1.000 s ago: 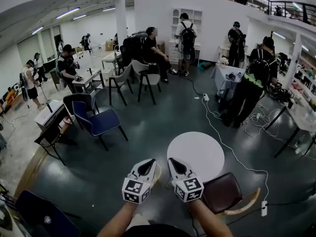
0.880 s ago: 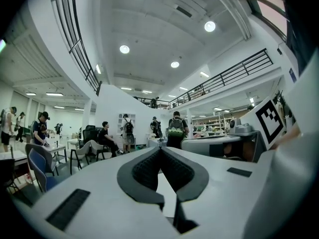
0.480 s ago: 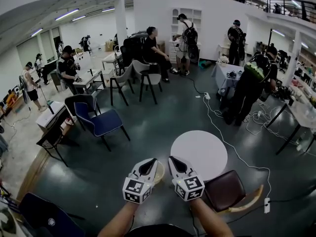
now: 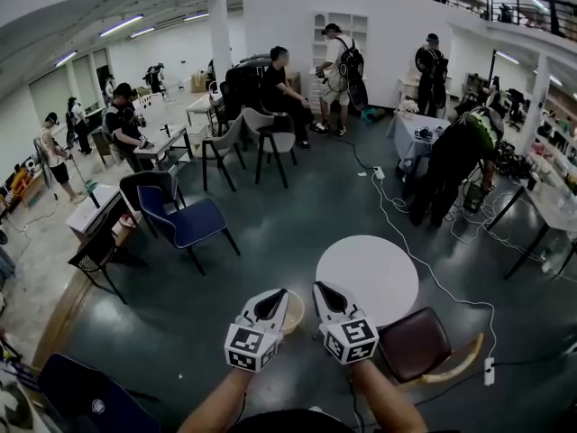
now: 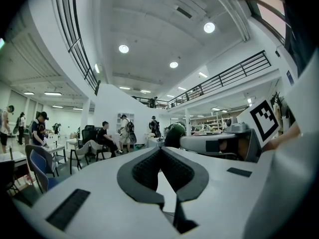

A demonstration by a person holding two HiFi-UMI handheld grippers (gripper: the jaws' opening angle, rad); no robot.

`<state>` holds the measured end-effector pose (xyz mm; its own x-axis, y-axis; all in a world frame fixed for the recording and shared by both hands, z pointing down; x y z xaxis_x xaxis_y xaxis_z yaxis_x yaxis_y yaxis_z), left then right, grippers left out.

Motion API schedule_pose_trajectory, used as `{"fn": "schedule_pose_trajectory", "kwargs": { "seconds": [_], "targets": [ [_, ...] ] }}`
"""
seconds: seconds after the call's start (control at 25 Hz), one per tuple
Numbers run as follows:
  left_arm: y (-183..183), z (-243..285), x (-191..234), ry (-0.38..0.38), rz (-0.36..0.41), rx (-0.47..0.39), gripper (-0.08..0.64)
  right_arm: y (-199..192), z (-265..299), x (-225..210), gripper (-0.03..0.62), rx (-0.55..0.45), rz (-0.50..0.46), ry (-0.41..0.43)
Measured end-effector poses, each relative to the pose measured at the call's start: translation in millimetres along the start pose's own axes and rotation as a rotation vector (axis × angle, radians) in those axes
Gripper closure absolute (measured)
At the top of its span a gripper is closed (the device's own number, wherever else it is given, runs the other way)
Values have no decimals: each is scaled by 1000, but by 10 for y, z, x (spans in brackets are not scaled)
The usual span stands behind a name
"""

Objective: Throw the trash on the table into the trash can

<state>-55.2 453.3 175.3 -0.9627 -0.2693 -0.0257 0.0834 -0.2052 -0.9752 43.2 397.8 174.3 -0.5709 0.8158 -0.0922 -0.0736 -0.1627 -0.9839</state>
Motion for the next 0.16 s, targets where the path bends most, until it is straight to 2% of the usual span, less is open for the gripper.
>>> {"fn": "schedule_pose_trajectory", "kwargs": {
  "seconds": [0.16],
  "targets": [
    [2,-106,67,-5,4,-4,545,3,35,139,575,1,-3,-2]
  ]
}}
Point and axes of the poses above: the fingertips, and each gripper's own axes: z forward along the fingers, x to its left, y out of its top, the point moved 4 cm from there along -z, backward along the fingers, and after that the axes turned 10 degrees about x, right-handed, at the moved point
